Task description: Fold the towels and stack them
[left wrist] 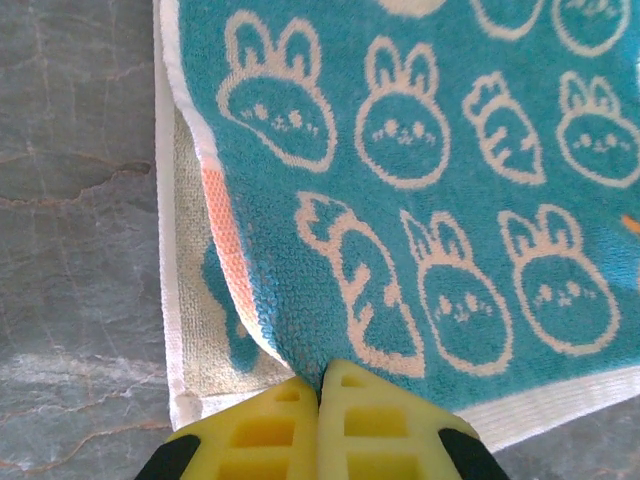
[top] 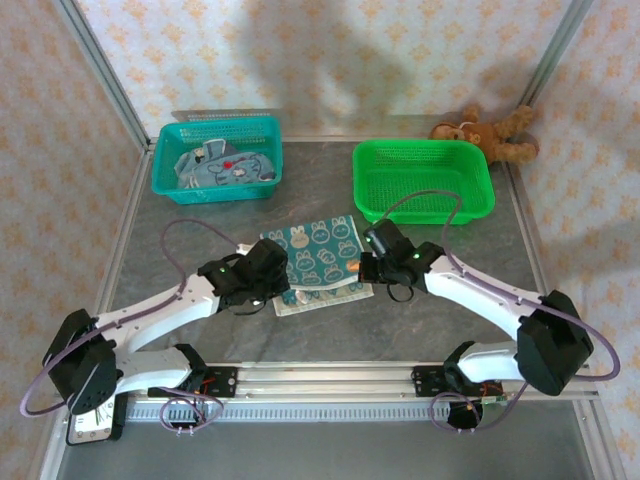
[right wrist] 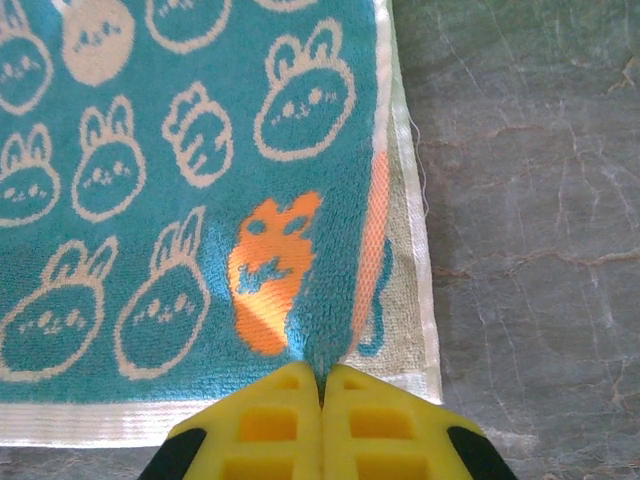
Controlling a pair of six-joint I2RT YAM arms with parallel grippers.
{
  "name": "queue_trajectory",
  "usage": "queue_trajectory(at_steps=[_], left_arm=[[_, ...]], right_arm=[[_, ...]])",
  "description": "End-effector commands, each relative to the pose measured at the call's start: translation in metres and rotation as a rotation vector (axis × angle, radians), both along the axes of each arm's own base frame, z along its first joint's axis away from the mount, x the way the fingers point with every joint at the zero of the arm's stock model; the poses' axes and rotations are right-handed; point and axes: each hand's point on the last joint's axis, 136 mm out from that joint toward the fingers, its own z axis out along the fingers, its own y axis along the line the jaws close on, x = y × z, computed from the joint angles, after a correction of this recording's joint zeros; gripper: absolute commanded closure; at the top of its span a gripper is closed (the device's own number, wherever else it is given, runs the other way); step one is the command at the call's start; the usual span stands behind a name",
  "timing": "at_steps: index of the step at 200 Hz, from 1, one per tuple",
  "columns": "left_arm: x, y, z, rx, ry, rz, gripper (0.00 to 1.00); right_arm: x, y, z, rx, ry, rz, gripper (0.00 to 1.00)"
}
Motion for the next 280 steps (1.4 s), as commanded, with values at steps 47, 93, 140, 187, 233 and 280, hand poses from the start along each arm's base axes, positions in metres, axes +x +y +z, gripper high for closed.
queue_trajectory(at_steps=[47, 93, 140, 187, 233, 280], left_arm=[[-0.014, -0.003, -0.037, 0.03, 0.067, -0.005, 0.98], [-0.017, 0.001, -0.029, 0.039, 0.061, -0.008, 0.51], [-0.009, 0.01, -0.016, 0.122, 0.039, -0.03, 0.52], [0.005, -0.007, -0.016, 0.098, 0.039, -0.07, 0.65], [0.006, -0.017, -0.05, 0.124, 0.119, -0.104, 0.83], [-0.011, 0.003, -0.08, 0.233, 0.211, -0.13, 0.9]], right_arm=[[-0.014, -0.003, -0.04, -0.03, 0.07, -0.007, 0.94], [-0.018, -0.005, -0.037, -0.041, 0.066, -0.004, 0.61], [-0.006, -0.006, -0.018, -0.081, 0.014, 0.008, 0.59], [0.001, -0.001, -0.019, -0.105, 0.005, 0.029, 0.61], [0.008, 0.014, -0.04, -0.09, 0.037, 0.053, 0.83], [-0.007, 0.012, -0.073, -0.098, 0.114, 0.049, 0.9]])
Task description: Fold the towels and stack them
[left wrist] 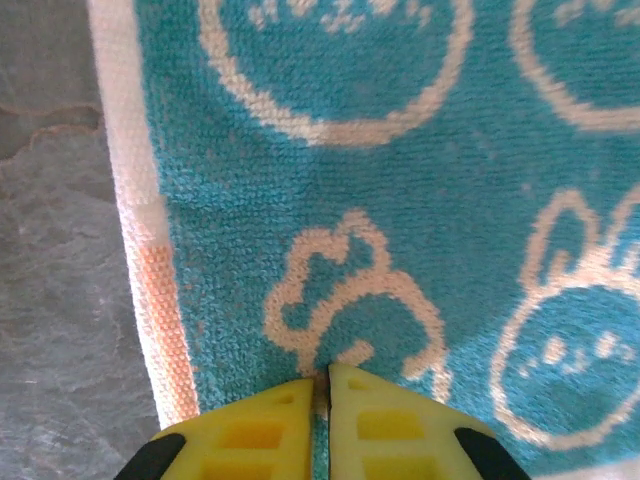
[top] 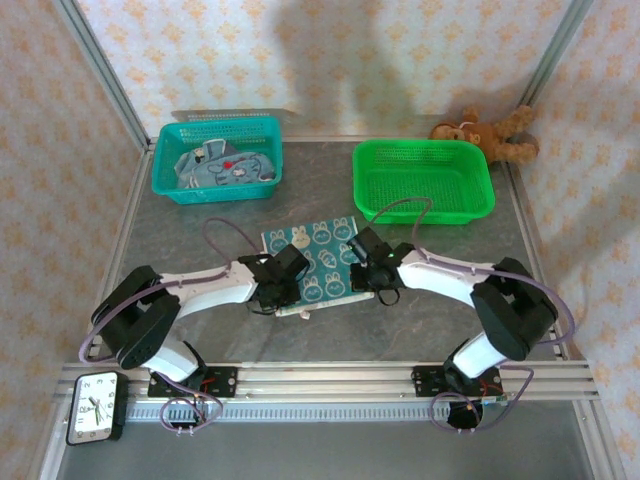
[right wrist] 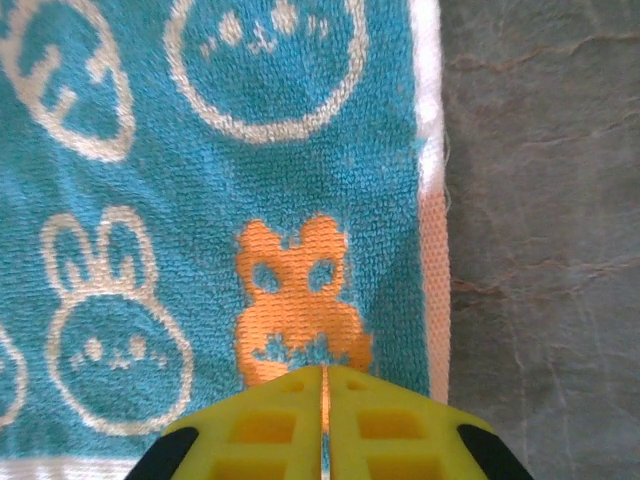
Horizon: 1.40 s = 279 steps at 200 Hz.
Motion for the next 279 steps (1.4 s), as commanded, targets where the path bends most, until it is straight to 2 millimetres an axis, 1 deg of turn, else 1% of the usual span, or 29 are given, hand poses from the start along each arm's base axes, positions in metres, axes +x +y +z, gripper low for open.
queue_trajectory(at_steps=[1, 14, 31, 49, 63, 85, 103, 115, 134, 140, 149, 158, 166, 172, 182, 197, 218, 238, 257, 279], left_arm=[[-0.007, 0.011, -0.007, 0.049, 0.027, -0.019, 0.91], [-0.015, 0.02, -0.011, 0.071, 0.042, -0.019, 0.91], [-0.03, 0.037, -0.016, 0.12, 0.075, -0.018, 0.91], [-0.045, 0.052, -0.016, 0.153, 0.101, -0.01, 0.91], [-0.056, 0.061, -0.015, 0.156, 0.119, 0.0, 0.91], [-0.07, 0.069, -0.009, 0.136, 0.117, 0.02, 0.91], [-0.069, 0.068, 0.004, 0.093, 0.075, 0.031, 0.89], [-0.06, 0.066, 0.018, 0.068, 0.03, 0.041, 0.87], [-0.04, 0.065, 0.039, 0.029, -0.036, 0.062, 0.86], [-0.033, 0.065, 0.045, 0.018, -0.054, 0.07, 0.86], [-0.021, 0.065, 0.052, -0.004, -0.079, 0.08, 0.9], [-0.007, 0.065, 0.058, -0.03, -0.097, 0.097, 0.94], [0.007, 0.064, 0.064, -0.051, -0.117, 0.104, 0.97], [0.017, 0.063, 0.067, -0.056, -0.127, 0.104, 1.0], [0.034, 0.063, 0.071, -0.055, -0.141, 0.104, 1.0], [0.056, 0.064, 0.071, -0.051, -0.14, 0.101, 1.0], [0.086, 0.066, 0.065, -0.041, -0.133, 0.105, 1.0], [0.11, 0.068, 0.053, -0.025, -0.11, 0.114, 1.0], [0.123, 0.073, 0.041, -0.005, -0.087, 0.124, 1.0], [0.123, 0.084, 0.026, 0.037, -0.049, 0.141, 1.0]], right_arm=[[-0.006, 0.002, -0.008, 0.021, 0.005, -0.009, 0.9], [-0.017, 0.002, -0.012, 0.019, 0.012, -0.006, 0.9], [-0.032, 0.003, -0.018, -0.002, 0.016, 0.001, 0.9], [-0.047, 0.008, -0.023, 0.003, 0.024, -0.004, 0.9], [-0.057, 0.013, -0.024, 0.014, 0.027, -0.006, 0.9], [-0.07, 0.028, -0.014, 0.024, 0.009, 0.029, 0.9], [-0.069, 0.037, 0.0, 0.028, -0.017, 0.044, 0.9], [-0.063, 0.04, 0.013, 0.034, -0.048, 0.039, 0.91], [-0.046, 0.044, 0.04, 0.042, -0.127, 0.026, 0.92], [-0.04, 0.044, 0.047, 0.042, -0.146, 0.023, 0.93], [-0.031, 0.045, 0.057, 0.037, -0.171, 0.022, 0.95], [-0.02, 0.045, 0.062, 0.028, -0.186, 0.015, 0.97], [-0.01, 0.043, 0.063, 0.016, -0.189, 0.004, 1.0], [-0.002, 0.042, 0.062, 0.006, -0.187, -0.008, 1.0], [0.011, 0.04, 0.062, -0.007, -0.191, -0.024, 1.0], [0.029, 0.04, 0.059, -0.03, -0.201, -0.033, 1.0], [0.053, 0.042, 0.055, -0.056, -0.206, -0.039, 1.0], [0.075, 0.043, 0.045, -0.065, -0.192, -0.058, 1.0], [0.092, 0.046, 0.038, -0.09, -0.186, -0.055, 1.0], [0.108, 0.046, 0.03, -0.109, -0.172, -0.069, 1.0]])
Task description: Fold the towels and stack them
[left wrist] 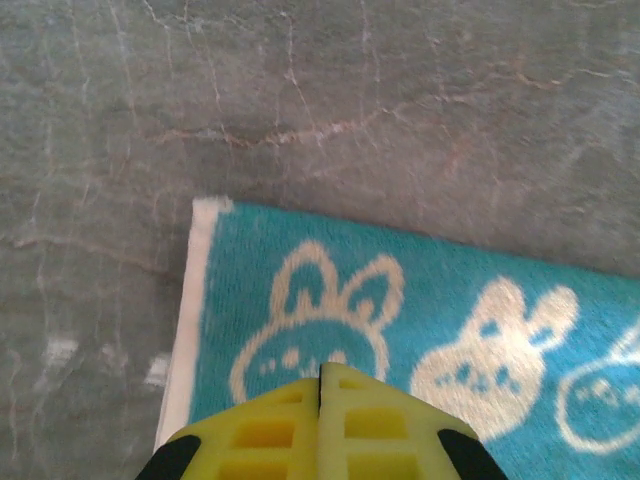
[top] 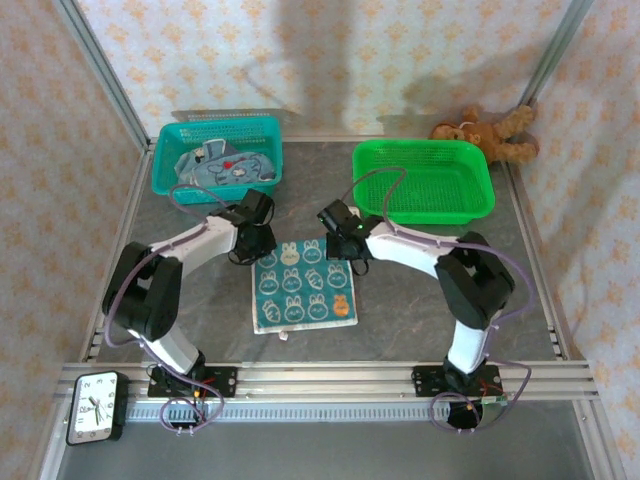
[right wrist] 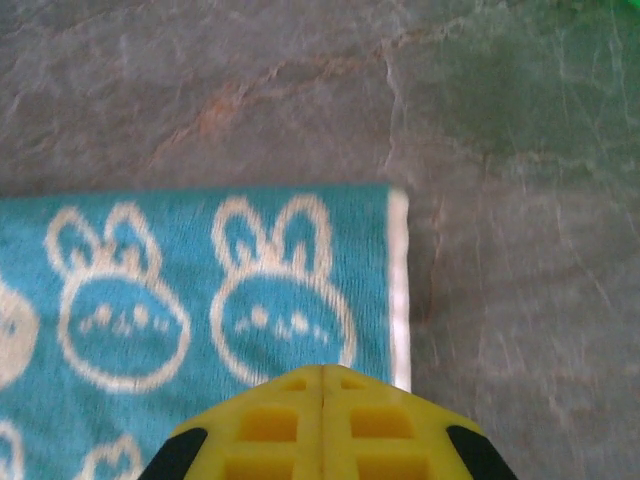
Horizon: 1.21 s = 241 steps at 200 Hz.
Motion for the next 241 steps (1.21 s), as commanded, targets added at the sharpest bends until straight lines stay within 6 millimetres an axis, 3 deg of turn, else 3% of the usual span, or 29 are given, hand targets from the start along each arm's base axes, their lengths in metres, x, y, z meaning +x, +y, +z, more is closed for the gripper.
queue_trajectory(at_steps=[1, 68, 103, 145, 175, 194, 222, 241], left_arm=[[0.007, 0.009, -0.004, 0.039, 0.004, -0.016, 1.0], [-0.019, 0.049, -0.032, 0.164, 0.091, 0.022, 1.0], [-0.02, 0.049, -0.031, 0.15, 0.089, 0.028, 1.0], [-0.019, 0.066, -0.004, 0.222, 0.054, 0.05, 1.0], [-0.011, 0.063, 0.017, 0.197, -0.015, 0.025, 1.0], [-0.002, 0.058, 0.027, 0.168, -0.063, 0.015, 1.0], [0.007, 0.049, 0.023, 0.123, -0.067, -0.012, 0.8], [0.009, 0.048, 0.014, 0.113, -0.053, -0.011, 0.74]], right_arm=[[0.018, -0.003, 0.0, -0.045, -0.014, -0.001, 1.0], [0.038, 0.007, -0.028, -0.059, 0.036, 0.01, 1.0], [0.037, 0.014, -0.043, -0.052, 0.075, 0.031, 1.0], [0.043, 0.026, -0.025, -0.012, 0.061, 0.058, 1.0], [0.053, 0.027, 0.0, 0.008, 0.011, 0.048, 0.91], [0.06, 0.022, 0.004, 0.035, 0.012, 0.027, 0.84], [0.065, 0.01, -0.003, 0.049, 0.045, 0.002, 0.77], [0.066, 0.003, -0.009, 0.05, 0.058, -0.011, 0.73]])
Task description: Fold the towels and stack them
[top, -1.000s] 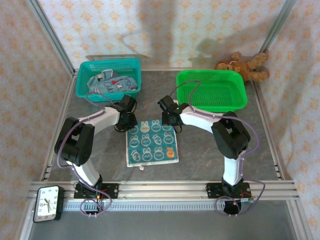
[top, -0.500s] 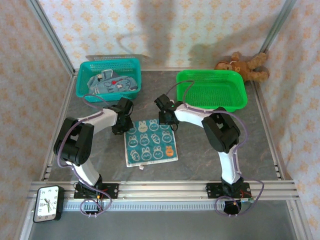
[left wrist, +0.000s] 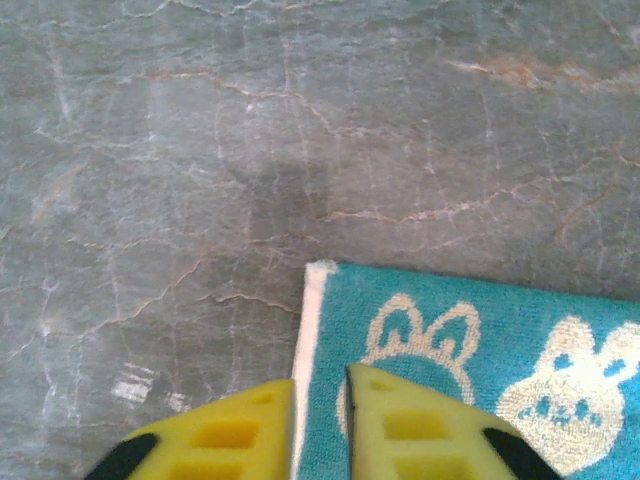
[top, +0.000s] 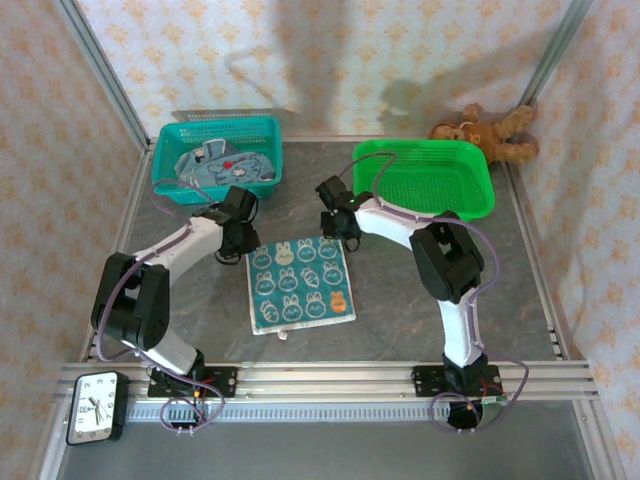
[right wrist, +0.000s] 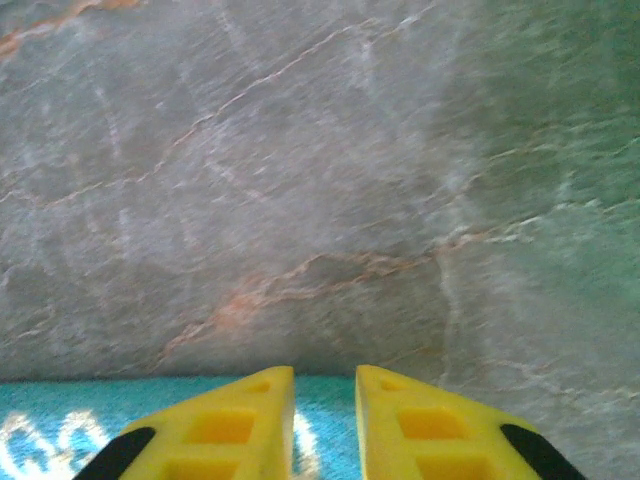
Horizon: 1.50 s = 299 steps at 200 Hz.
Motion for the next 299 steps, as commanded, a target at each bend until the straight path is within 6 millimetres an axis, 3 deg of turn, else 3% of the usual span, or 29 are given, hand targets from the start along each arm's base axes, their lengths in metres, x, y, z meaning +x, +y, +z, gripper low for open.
queue_trajectory(at_steps=[1, 40, 108, 166, 219, 253, 299], left_arm=[[0.009, 0.0, -0.005, -0.018, 0.001, -0.006, 0.73], [0.013, 0.001, -0.02, -0.049, 0.02, 0.001, 0.67], [0.022, -0.003, -0.034, -0.07, 0.049, -0.017, 0.67], [0.015, -0.001, -0.05, -0.055, 0.094, -0.013, 0.67], [0.018, -0.002, -0.04, -0.063, 0.065, -0.015, 0.68], [0.019, 0.0, -0.04, -0.041, 0.077, -0.037, 0.67], [0.023, 0.003, -0.031, -0.021, 0.055, -0.039, 0.66]], right_arm=[[0.003, -0.008, 0.008, 0.008, 0.006, -0.016, 0.73], [0.004, -0.014, -0.001, 0.02, 0.031, -0.034, 0.69], [0.001, -0.009, -0.019, 0.034, 0.077, -0.03, 0.7], [-0.007, -0.007, -0.032, 0.051, 0.12, -0.023, 0.71], [-0.011, -0.012, -0.027, 0.022, 0.087, -0.02, 0.71], [-0.015, -0.012, -0.034, 0.019, 0.116, -0.013, 0.71], [-0.015, -0.018, -0.028, -0.032, 0.095, -0.016, 0.65]])
